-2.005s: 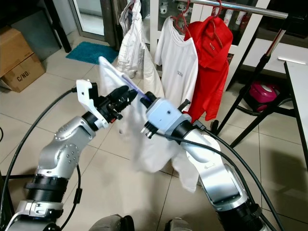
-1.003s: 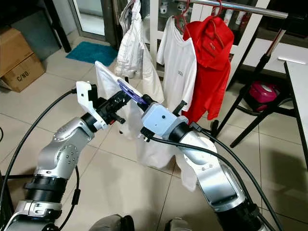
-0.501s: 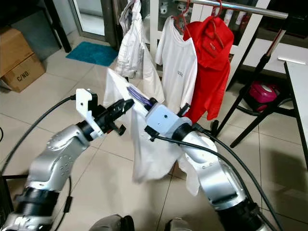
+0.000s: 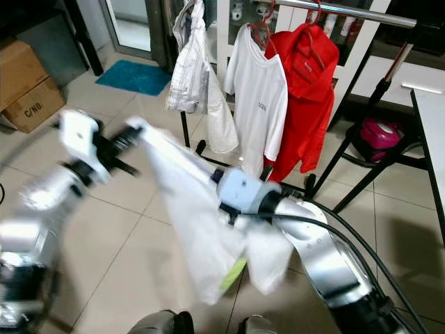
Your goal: Hang hanger
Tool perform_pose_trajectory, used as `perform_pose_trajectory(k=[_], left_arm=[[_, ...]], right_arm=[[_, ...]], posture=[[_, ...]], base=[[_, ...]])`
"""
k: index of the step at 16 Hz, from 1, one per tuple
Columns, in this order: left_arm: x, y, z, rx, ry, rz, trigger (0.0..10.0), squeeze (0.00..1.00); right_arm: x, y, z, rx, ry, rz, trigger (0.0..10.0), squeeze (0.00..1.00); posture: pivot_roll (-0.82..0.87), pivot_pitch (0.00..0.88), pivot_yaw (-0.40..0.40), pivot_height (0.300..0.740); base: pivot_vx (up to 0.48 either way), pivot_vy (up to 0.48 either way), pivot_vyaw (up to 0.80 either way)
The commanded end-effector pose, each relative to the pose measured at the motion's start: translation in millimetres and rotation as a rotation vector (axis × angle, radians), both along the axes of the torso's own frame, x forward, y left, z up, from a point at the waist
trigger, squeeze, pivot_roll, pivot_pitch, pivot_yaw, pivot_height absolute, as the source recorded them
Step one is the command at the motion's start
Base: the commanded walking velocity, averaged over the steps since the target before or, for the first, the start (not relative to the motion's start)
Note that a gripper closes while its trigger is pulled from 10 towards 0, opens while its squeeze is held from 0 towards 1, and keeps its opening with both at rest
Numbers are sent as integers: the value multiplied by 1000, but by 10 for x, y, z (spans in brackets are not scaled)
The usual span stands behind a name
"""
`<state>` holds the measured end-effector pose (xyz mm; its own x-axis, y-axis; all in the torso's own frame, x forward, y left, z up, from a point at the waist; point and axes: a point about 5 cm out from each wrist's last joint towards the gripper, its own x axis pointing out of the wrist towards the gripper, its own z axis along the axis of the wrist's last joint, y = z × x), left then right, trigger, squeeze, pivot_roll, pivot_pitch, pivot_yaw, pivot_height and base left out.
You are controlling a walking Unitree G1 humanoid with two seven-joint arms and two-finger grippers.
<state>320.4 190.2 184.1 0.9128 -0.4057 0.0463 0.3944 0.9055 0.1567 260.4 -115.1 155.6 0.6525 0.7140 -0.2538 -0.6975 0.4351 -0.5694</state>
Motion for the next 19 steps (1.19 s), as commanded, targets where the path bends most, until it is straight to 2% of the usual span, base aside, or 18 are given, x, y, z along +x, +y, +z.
perform_pose_trajectory(k=[1, 2, 3, 4, 5, 6, 8, 11, 12, 13, 14, 15, 17, 19], left_arm=[[55, 378, 173, 81, -69, 177, 0, 0], [65, 450, 188, 102, -67, 201, 0, 0], [74, 565, 201, 136, -62, 245, 0, 0], [81, 679, 194, 164, -52, 295, 0, 0], [98, 797, 131, 181, -26, 353, 0, 0], [106, 832, 101, 188, -17, 370, 0, 0], [123, 733, -91, 133, 42, 324, 0, 0], [114, 748, -259, 41, 85, 374, 0, 0], [111, 762, -272, 74, 83, 366, 0, 0], [115, 705, -223, 84, 66, 301, 0, 0], [122, 606, -176, 112, 52, 222, 0, 0], [131, 411, -120, 152, 34, 98, 0, 0], [119, 48, -86, 208, 25, -100, 0, 0], [125, -148, -126, 262, 28, -163, 0, 0]], right_arm=[[-85, -74, -99, -4, 96, 38, 5176, 0], [-101, -81, -104, 10, 112, 45, 3137, 0], [-117, -92, -103, 34, 132, 51, 0, 0], [-133, -98, -93, 73, 158, 63, 0, 0], [-172, -66, -39, 174, 197, 100, 0, 0], [-192, -52, -16, 209, 211, 120, 0, 0], [-219, 0, 35, 331, 252, 141, 0, 0], [-239, -12, 14, 348, 280, 133, 0, 0], [-205, -76, -50, 252, 270, 79, 0, 0], [-112, -177, -126, 124, 230, -21, 0, 0], [-40, -233, -146, 36, 189, -81, 0, 0], [24, -244, -141, -35, 154, -125, 0, 0], [93, -170, -105, -9, 169, -184, 0, 0], [102, -108, -111, -7, 180, -186, 0, 0]], posture=[[-63, 101, 35, 740], [-63, 101, 35, 740], [-64, 101, 37, 740], [-64, 102, 39, 740], [-63, 102, 40, 740], [-63, 102, 40, 740], [-67, 97, 43, 740], [-74, 96, 48, 740], [-74, 96, 48, 740], [-73, 94, 47, 740], [-72, 93, 45, 740], [-71, 89, 45, 740], [-73, 83, 47, 740], [-75, 82, 48, 740]], base=[[0, 0, 0], [0, 0, 0], [0, 0, 0], [0, 0, 0], [0, 0, 0], [0, 0, 0], [0, 0, 0], [0, 0, 0], [0, 0, 0], [0, 0, 0], [0, 0, 0], [0, 0, 0], [0, 0, 0], [0, 0, 0]])
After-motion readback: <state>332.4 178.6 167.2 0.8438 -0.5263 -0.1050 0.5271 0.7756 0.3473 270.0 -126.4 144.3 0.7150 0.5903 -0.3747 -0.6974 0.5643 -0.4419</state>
